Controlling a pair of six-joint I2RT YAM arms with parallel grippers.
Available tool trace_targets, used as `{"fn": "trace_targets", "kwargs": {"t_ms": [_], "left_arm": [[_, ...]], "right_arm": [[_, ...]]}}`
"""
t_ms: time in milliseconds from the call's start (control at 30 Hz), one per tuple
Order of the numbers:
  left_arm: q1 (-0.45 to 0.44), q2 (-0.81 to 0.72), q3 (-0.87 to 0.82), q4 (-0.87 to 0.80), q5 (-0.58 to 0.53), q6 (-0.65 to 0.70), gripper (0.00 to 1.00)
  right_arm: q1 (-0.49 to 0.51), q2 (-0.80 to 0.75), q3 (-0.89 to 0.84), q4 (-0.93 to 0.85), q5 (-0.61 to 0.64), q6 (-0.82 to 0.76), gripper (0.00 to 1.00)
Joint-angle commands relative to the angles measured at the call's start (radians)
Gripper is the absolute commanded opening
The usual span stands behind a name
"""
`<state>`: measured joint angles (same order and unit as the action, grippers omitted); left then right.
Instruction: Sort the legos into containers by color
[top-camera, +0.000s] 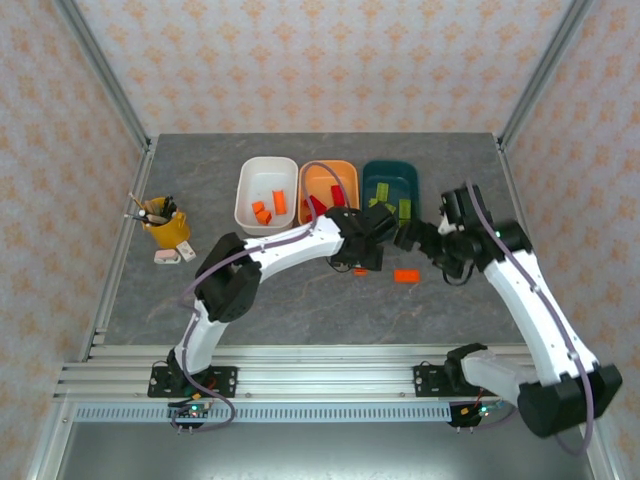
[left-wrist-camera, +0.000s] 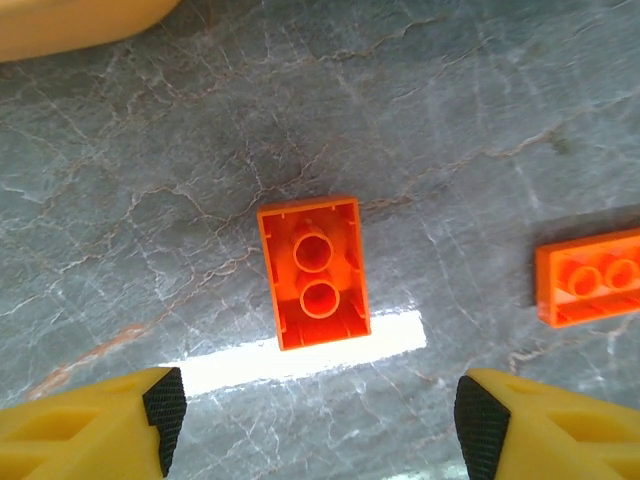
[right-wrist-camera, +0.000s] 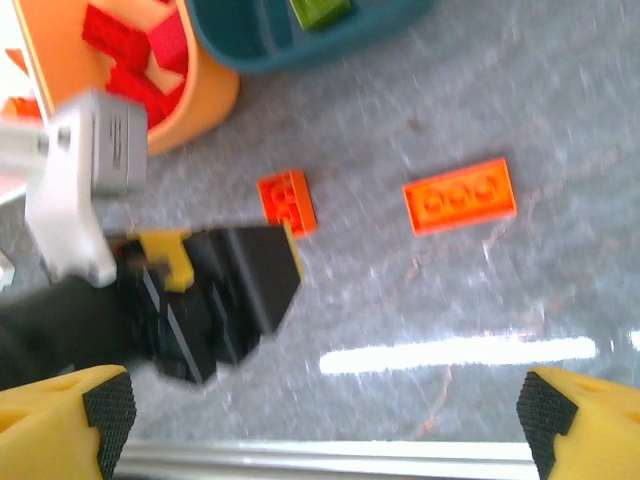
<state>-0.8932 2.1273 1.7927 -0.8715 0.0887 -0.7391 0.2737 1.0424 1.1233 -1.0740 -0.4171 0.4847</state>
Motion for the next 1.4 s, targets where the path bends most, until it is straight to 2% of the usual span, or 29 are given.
{"fn": "trace_targets", "kwargs": {"t_ms": [0, 100, 267, 433, 500, 600, 667, 867, 1033, 1200, 1367], "left_arm": [[-0.003, 0.047, 0.060, -0.078, -0.075, -0.012, 0.75], [-0.003, 0.095, 0.090, -0.084, -0.073, -0.008, 0.74], [-0.003, 0.180, 0.165, -0.099, -0.064, 0.009, 0.69], [-0.003, 0.234, 0.220, -0.130, -0.101, 0.018, 0.57], [-0.003, 0.244, 0.225, -0.130, -0.108, 0.021, 0.48], [-0.003, 0.242, 0.223, -0.132, -0.129, 0.024, 0.35], [-0.003, 0.232, 0.219, -0.132, -0.145, 0.027, 0.31], [0.010, 0.101, 0.200, -0.157, -0.176, 0.029, 0.29], [0.101, -0.061, 0.141, -0.183, -0.164, 0.040, 0.29], [0.265, -0.153, 0.094, -0.195, -0.165, 0.102, 0.30], [0.437, -0.146, 0.116, -0.175, -0.162, 0.154, 0.30]], "right_arm": [[0.001, -0.118, -0.058, -0.074, -0.046, 0.069, 0.99], [0.001, -0.161, -0.095, -0.098, -0.053, 0.075, 0.99], [0.002, -0.198, -0.106, -0.104, -0.063, 0.085, 0.93], [0.002, -0.209, -0.108, -0.110, -0.072, 0.088, 0.86], [0.002, -0.212, -0.106, -0.108, -0.076, 0.091, 0.85], [0.002, -0.214, -0.105, -0.104, -0.081, 0.091, 0.83], [0.002, -0.218, -0.104, -0.092, -0.096, 0.088, 0.83], [0.002, -0.245, -0.053, 0.013, -0.170, 0.059, 0.83], [0.029, -0.215, -0.027, 0.170, -0.222, 0.064, 0.85], [0.182, -0.099, 0.020, 0.290, -0.126, 0.079, 0.86], [0.295, 0.062, 0.096, 0.418, -0.067, 0.097, 0.88]]}}
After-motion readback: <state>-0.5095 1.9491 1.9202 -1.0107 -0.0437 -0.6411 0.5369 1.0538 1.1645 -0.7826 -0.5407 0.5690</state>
